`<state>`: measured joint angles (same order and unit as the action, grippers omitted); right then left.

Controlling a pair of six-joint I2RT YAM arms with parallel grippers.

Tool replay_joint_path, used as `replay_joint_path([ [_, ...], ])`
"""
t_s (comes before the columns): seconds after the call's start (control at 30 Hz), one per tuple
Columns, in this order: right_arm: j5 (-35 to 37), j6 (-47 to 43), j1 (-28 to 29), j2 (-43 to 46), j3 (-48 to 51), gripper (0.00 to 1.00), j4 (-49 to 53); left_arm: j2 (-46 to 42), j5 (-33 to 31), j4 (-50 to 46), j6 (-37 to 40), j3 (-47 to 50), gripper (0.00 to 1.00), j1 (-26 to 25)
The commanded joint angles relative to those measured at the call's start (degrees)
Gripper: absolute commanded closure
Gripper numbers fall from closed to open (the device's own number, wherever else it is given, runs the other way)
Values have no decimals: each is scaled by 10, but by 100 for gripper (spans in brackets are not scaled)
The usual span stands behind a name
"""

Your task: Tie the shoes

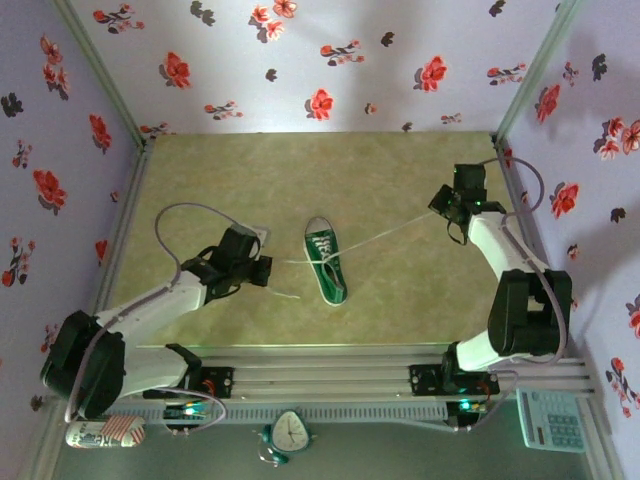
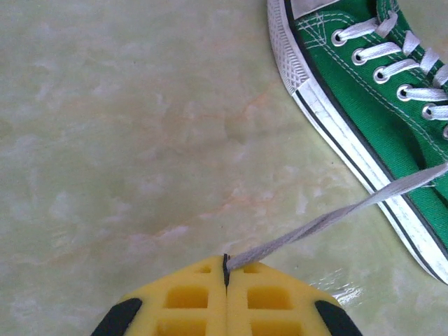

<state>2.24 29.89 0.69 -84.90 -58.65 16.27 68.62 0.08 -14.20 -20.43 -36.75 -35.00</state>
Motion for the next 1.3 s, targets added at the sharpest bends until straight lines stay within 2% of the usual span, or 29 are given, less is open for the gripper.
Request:
replay_joint_path([
  [0.0,27,-12,-9,-10,12,100,3,0,-17,-13,10,-7,100,-2],
  [0.2,30,-1,-2,-24,28,100,43,47,42,-4,25,-18,100,-14],
  [0.27,39,-6,1,-21,38,94,58,63,43,-4,25,-23,100,-19],
  [0.33,55,-17,6,-9,45,78,72,70,44,2,27,-26,96,-26],
  [0.4,77,-32,14,11,49,54,83,69,48,7,32,-29,88,-29],
  [0.43,90,-40,21,23,50,40,90,68,49,6,37,-33,79,-30],
  [0.53,144,-66,51,72,55,3,92,54,48,-1,61,-40,53,-30],
  [0.63,192,-89,93,140,88,1,33,34,49,2,92,-43,29,-30],
  [0.7,164,-83,98,182,125,1,-32,28,49,17,120,-41,19,-30],
  [0.73,133,-87,98,201,147,1,-66,29,50,34,139,-35,18,-30],
  [0.83,19,-114,98,219,179,1,-119,43,84,82,217,-21,24,-30],
  [0.93,-55,-123,100,199,148,1,-64,78,111,90,272,-35,32,-30],
  [1.03,-72,-121,102,194,144,3,-42,123,133,87,322,-52,38,-30],
  [1.13,-76,-112,103,201,151,4,-37,161,197,64,368,-74,41,-30],
  [1.27,-77,-109,103,215,157,5,-27,204,187,45,375,-110,45,-29],
])
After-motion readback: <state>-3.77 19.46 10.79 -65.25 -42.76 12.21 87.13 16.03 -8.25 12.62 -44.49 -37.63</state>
